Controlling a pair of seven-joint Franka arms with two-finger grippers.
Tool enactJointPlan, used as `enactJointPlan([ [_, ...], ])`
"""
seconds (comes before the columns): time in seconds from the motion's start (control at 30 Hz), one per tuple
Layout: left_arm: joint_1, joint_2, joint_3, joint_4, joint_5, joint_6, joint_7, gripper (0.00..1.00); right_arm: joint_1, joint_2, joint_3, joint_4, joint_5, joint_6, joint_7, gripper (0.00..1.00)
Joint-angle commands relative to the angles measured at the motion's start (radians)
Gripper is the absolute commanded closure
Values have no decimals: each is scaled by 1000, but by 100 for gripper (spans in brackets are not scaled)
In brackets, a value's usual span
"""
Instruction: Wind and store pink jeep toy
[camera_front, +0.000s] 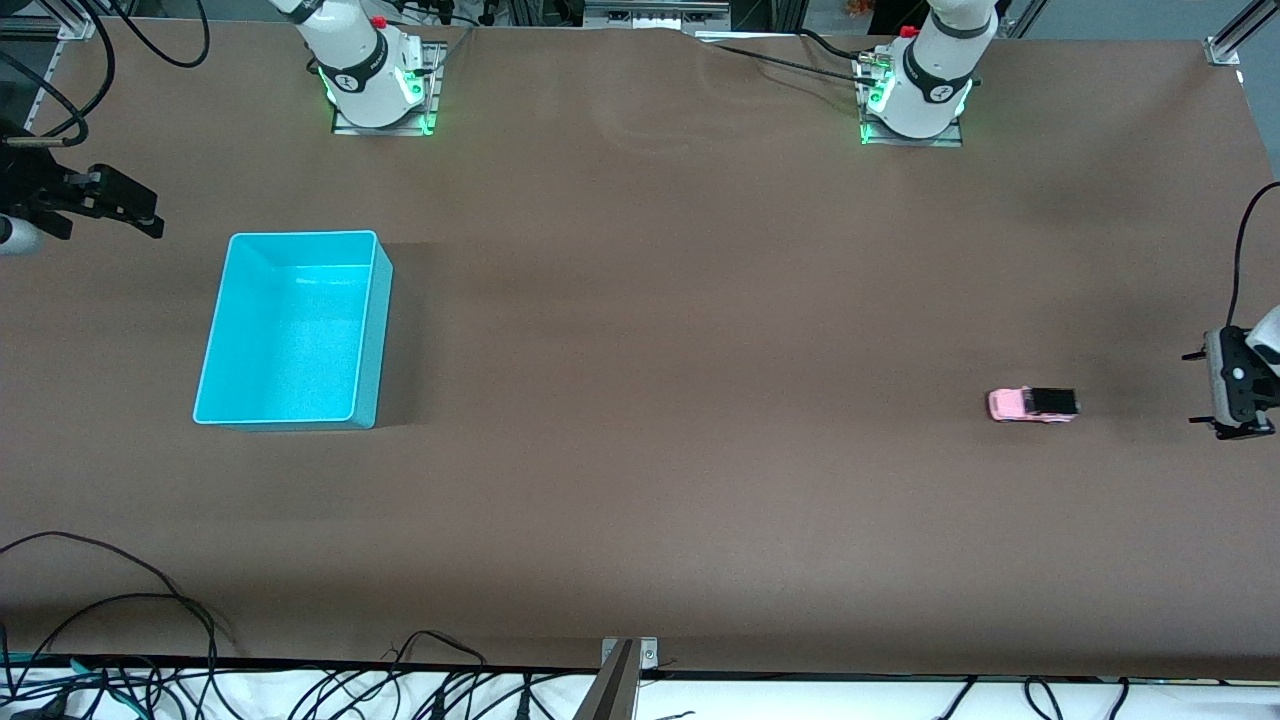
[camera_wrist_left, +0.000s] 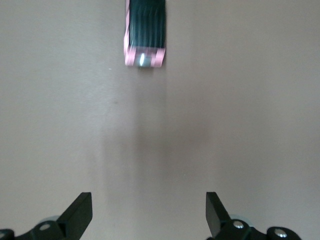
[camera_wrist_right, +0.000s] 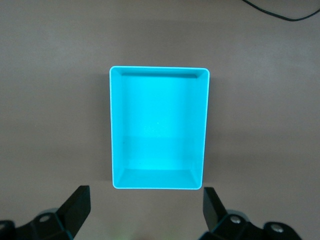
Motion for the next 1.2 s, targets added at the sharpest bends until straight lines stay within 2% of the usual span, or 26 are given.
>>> enactJointPlan([
  [0.0, -3, -16, -8, 13, -21, -17, -115, 0, -13, 0, 11, 10, -6, -9, -8, 0],
  [0.07, -6, -16, -18, 25, -21, -17, -161, 0, -13, 0, 11, 10, -6, -9, -8, 0],
  [0.1, -6, -16, -56, 46, -27, -17, -249, 0, -13, 0, 11, 10, -6, -9, -8, 0],
  [0.43, -9, -25, -103, 82, -26, -24, -394, 0, -13, 0, 11, 10, -6, -8, -9, 0],
  [0.7, -15, -44, -134, 181, -50, -167, -515, 0, -13, 0, 11, 10, -6, -9, -8, 0],
  [0.93, -44, -64, -212, 223, -49, -305, -765, 0, -13, 0, 11, 10, -6, -8, -8, 0],
  [1.17, -121, -65, -243, 223, -44, -322, -965, 0, -13, 0, 10, 10, -6, -8, -8, 0],
])
